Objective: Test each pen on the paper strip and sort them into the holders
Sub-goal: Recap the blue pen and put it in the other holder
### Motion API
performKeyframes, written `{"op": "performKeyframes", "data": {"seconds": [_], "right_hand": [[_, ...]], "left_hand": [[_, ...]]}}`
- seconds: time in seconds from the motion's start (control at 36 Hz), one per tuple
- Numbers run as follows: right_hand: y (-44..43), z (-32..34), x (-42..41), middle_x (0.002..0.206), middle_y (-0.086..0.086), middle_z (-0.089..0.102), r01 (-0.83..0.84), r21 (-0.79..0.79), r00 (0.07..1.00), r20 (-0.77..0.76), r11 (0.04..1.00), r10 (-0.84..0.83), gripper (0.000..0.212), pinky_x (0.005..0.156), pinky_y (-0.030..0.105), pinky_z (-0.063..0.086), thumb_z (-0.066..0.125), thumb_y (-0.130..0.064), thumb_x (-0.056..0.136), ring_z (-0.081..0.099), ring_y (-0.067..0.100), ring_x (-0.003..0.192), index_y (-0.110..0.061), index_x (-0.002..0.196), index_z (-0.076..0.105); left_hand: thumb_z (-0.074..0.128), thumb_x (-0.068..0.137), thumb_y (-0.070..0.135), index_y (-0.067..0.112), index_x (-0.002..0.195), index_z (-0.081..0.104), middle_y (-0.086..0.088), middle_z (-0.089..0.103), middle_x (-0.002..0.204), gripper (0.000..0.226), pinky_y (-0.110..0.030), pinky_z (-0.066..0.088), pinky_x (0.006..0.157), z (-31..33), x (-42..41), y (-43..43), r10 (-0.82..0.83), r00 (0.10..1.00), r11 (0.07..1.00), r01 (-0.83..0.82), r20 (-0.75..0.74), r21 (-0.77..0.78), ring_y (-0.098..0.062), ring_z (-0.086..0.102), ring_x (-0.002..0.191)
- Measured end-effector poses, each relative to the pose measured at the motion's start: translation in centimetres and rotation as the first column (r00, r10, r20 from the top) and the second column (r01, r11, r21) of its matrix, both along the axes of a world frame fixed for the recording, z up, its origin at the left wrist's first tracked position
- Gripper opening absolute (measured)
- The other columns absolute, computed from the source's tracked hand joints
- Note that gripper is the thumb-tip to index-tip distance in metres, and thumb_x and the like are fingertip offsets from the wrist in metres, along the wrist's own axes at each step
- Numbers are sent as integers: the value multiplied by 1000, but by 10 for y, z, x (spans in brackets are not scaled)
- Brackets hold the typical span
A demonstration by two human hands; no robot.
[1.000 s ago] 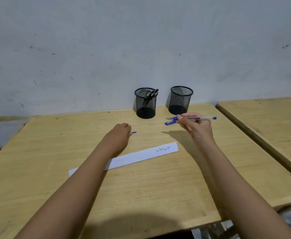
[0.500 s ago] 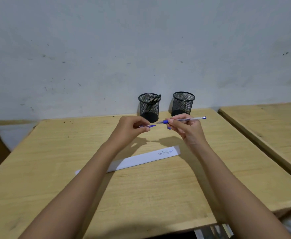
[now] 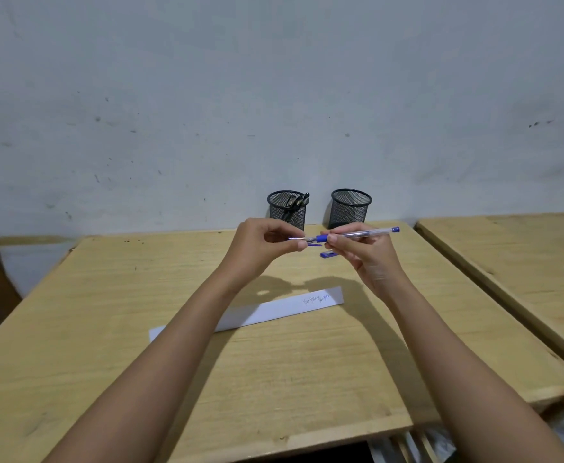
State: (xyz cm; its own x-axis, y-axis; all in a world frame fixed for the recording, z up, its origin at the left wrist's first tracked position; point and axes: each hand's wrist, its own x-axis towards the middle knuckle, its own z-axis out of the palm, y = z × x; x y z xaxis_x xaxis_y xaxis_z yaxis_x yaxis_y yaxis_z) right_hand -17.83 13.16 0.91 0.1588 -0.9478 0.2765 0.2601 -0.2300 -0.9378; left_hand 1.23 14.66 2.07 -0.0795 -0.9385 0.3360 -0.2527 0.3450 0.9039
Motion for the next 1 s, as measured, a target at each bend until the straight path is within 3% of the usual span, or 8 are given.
{"op": "performKeyframes", "data": {"seconds": [0.22,0.36,0.53,0.67,0.75,0.86,0.94,1.0], "right_hand": [[0,3,4,79,10,74,-47,-32,996,78,998,50,27,67,23,54,86,-23,49,67,17,64,-12,69,72],[4,6,-14,78,10,74,0,-43,999,51,999,3,20,65,22,54,81,-6,56,67,18,63,-8,71,69],[-1,22,-15,83,16,70,-9,-59,991,-137,998,1,14,74,27,55,81,-13,63,66,20,73,-14,73,72],[-3,32,-33,67,3,71,45,19,999,2,999,-45,9,68,17,53,69,1,72,67,14,65,-1,81,67],[-4,29,-44,66,1,71,109,-62,958,-261,992,-122,11,65,19,53,73,2,71,66,13,63,-6,77,71],[-5,23,-44,65,-3,70,118,-155,746,-638,981,-190,13,59,18,51,80,-4,67,63,4,59,-12,76,73],[-13,20,-46,74,6,71,80,-182,649,-737,980,-190,15,55,25,53,78,-5,70,62,10,62,-14,81,73],[-21,16,-49,76,8,70,98,-211,615,-756,973,-226,16,63,27,55,78,-5,70,63,13,67,-15,82,72]], "left_hand": [[74,72,-2,-2,89,72,-4,71,73,17,-12,52,68,5,-7,2,-13,988,999,17,-151,27,-6,68,67],[75,72,-2,-2,89,72,-5,72,74,18,-18,55,74,5,-23,-1,-47,987,998,53,-155,41,-11,69,69],[74,73,0,6,85,73,-4,73,72,13,-18,53,72,2,-17,-4,-58,958,994,82,-282,75,-15,70,75],[74,73,0,4,87,72,-5,74,74,14,-20,56,78,4,-6,-10,-46,956,991,80,-290,107,-17,71,74],[74,73,0,0,90,71,-4,73,74,18,-15,54,72,8,-3,-12,-49,973,992,74,-225,105,-11,70,68],[77,72,4,5,92,71,-7,69,83,21,-6,44,62,19,-12,-23,-11,993,999,17,-119,48,-4,63,67],[76,72,1,6,94,70,-3,69,80,22,-12,49,69,30,-32,-40,-31,994,999,32,-101,14,-8,64,72],[73,74,-1,5,96,69,-5,70,83,23,-21,53,82,37,-49,-51,-54,993,999,54,-108,-1,-13,67,79]]}}
